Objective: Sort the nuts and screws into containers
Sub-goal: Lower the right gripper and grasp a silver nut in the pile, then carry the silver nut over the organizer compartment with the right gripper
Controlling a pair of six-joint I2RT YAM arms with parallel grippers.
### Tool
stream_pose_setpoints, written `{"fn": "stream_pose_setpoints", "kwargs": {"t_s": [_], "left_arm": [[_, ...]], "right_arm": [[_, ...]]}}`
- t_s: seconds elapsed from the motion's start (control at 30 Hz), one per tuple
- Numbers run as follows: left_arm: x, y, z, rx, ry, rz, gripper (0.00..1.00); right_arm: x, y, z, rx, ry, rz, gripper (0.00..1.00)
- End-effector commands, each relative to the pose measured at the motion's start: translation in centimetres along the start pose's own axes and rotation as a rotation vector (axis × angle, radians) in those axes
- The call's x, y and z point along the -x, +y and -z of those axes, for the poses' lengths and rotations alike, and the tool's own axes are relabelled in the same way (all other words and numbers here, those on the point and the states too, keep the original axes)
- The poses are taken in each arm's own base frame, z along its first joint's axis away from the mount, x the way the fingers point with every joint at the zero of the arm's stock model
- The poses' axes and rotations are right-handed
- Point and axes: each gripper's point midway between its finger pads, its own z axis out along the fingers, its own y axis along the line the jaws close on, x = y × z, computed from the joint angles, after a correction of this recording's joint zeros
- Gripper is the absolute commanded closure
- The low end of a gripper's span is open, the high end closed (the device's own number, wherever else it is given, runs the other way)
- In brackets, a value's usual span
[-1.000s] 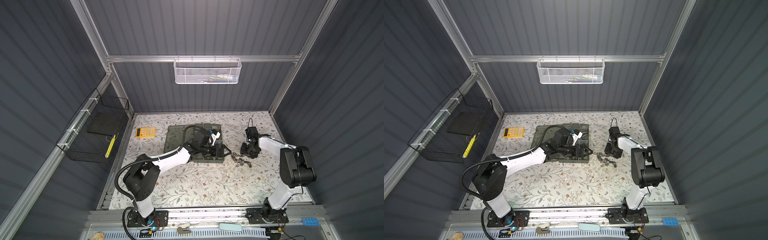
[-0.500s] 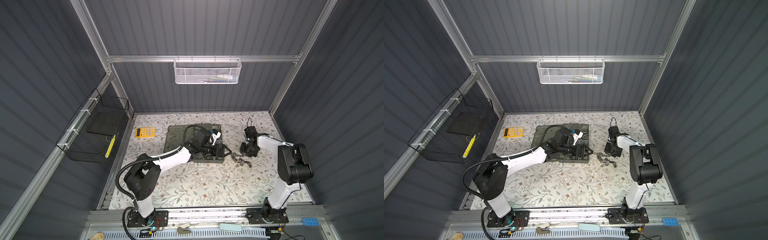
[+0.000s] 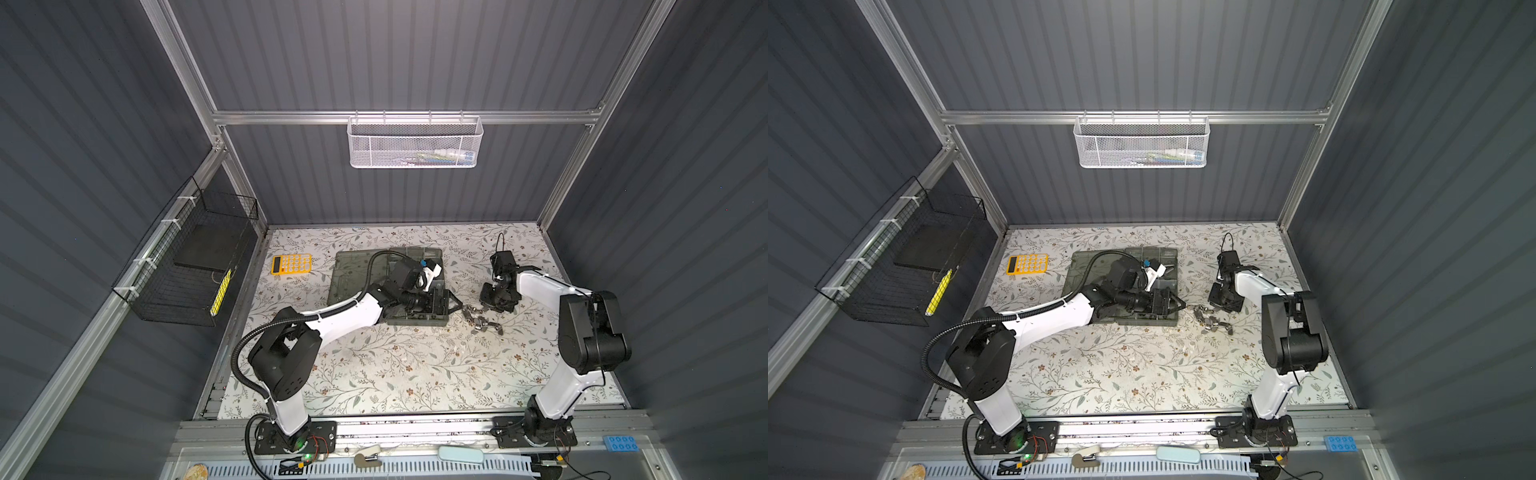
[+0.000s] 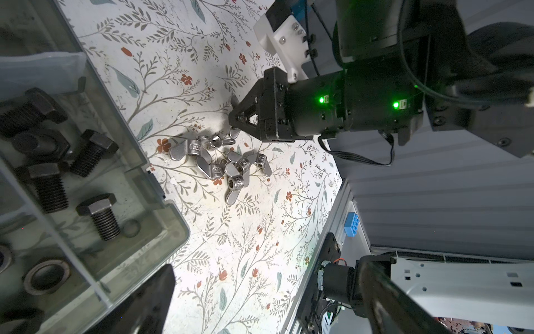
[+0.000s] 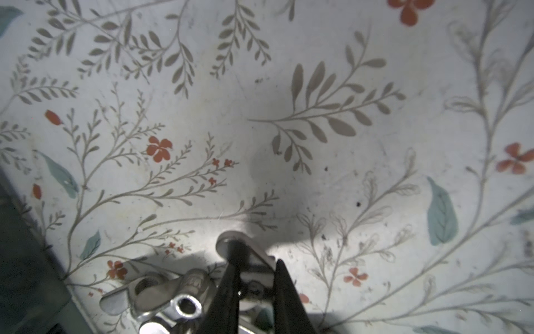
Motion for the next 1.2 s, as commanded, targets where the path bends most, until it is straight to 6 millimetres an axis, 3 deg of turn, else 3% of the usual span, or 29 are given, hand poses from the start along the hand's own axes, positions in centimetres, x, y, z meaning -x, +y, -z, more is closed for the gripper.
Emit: {"fn": "stream_pose_setpoints", "kwargs": {"t_s": [0.0,0.33,0.83,1.17], "left_arm": [[0.9,-1.0,0.4,0.003,-0.014,-0.04,0.0],[2.5,0.2,2.5,0.025,-0.053,-0.026,0.0],[5.1,4.0,7.9,0.077,-0.156,0.039,0.0],[6.2,6.9,10.1,0.054,-0.208,0.145,0.0]], "right_arm": [[0.5,0.5,1.7,0.031,-0.02,0.008,0.89],[1.8,4.3,5.5,0.255,-0.105,-0.023,0.89],[3.1,14.5,9.0,0.701,-0.107,-0.045,0.88],[4.2,21.2,9.6,0.903,-0.063,-0.029,0.86]]}}
